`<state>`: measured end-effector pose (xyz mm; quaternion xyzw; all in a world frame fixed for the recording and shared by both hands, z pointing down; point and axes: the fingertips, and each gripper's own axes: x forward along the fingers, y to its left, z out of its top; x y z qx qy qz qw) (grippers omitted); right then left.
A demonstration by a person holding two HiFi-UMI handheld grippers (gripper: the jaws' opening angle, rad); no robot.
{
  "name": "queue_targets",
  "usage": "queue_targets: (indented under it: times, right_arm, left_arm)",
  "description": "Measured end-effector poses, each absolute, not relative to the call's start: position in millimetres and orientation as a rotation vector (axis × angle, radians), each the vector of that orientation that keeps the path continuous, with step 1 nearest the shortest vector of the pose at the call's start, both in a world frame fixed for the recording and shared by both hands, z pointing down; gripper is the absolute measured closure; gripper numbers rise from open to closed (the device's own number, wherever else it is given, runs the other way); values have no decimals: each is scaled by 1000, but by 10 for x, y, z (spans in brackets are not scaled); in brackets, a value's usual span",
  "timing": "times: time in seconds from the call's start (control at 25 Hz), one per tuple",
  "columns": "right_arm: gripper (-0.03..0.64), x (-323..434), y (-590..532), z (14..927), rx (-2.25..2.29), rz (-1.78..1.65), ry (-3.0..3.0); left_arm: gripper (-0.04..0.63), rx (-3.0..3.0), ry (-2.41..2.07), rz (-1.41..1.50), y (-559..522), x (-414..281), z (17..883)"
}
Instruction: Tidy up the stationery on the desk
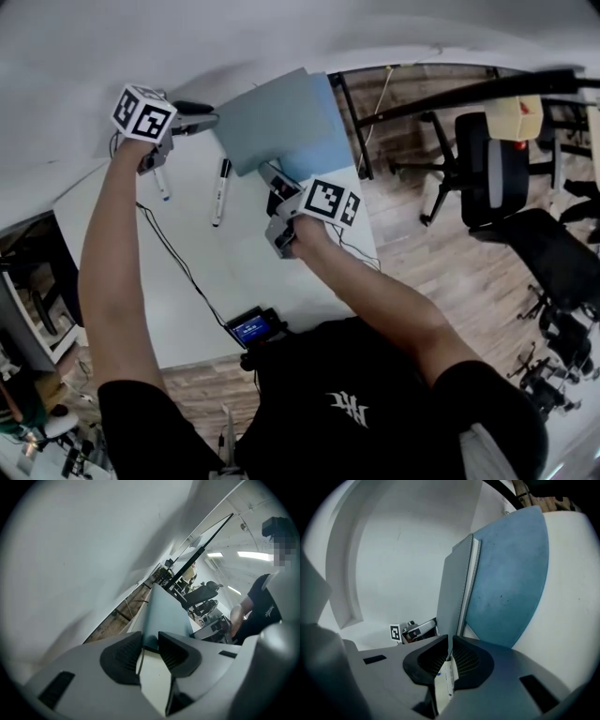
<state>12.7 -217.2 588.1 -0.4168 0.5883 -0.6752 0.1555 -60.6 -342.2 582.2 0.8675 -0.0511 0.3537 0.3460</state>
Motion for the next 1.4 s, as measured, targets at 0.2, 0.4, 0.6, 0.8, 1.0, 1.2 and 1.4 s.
queue_targets:
  times: [0.2,0.4,0.6,0.8,1.0,1.2,1.4]
  right_arm:
    - [576,143,-2155,5881,-1165,-1962,1701]
    - [581,206,-2147,5778,-1142,-1925,1804]
    - [581,286,-2122,5662,-1151,-1903,1886]
    - [581,444,-2098,5597,-1135,-1892,1995]
    - [581,644,-2101,5595,-1083,-1921,2100]
    - [581,804,-2100,5581,-1046,-1939,2192]
    - [581,1005,-2159,5549,-1034,-1923,2248]
  left_arm:
    - [499,2240,-138,930,-3414,-619,5820]
    - [509,2208,-111,940,-3315,-658,5822]
    - [514,2202,-121,944,-3181,-685,5782]
    - [518,2189,-117,956,-2980,-662,5769]
    - [523,2179,-116,971,-2779,-571,5757]
    - [528,2171,-114,983,-2586,-513,5744]
    - [531,2135,-80,1024,-2339,-386,5775]
